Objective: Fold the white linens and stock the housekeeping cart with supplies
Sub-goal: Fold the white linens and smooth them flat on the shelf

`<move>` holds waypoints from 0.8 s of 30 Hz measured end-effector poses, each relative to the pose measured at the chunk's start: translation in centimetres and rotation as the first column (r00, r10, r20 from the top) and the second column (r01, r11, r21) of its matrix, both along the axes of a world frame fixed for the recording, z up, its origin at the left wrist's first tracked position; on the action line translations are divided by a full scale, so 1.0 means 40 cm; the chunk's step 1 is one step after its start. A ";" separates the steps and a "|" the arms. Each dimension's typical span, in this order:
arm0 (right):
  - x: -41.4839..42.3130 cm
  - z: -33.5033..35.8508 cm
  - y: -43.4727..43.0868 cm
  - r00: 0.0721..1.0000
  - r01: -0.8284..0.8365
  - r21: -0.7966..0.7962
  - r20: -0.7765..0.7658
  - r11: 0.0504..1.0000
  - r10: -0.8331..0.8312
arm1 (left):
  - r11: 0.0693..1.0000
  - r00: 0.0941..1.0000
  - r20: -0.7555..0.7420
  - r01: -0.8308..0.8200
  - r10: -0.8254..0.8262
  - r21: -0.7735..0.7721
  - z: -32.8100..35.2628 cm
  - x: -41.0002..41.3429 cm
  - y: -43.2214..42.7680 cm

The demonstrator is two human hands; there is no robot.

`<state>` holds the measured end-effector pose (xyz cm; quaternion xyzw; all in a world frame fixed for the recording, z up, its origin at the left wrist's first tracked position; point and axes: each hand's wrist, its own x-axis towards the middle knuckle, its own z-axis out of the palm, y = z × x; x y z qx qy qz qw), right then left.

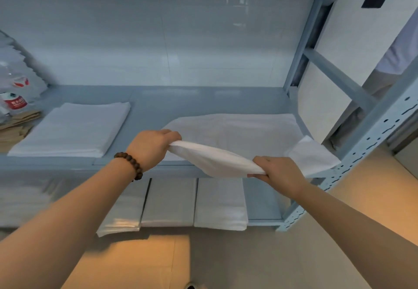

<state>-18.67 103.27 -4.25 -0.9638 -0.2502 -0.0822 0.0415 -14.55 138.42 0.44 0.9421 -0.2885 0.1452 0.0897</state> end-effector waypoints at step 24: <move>0.170 -0.269 -0.004 0.791 0.162 0.175 -0.611 0.971 -0.022 | 0.955 0.831 -0.539 0.032 0.139 0.296 -0.343 0.159 -0.047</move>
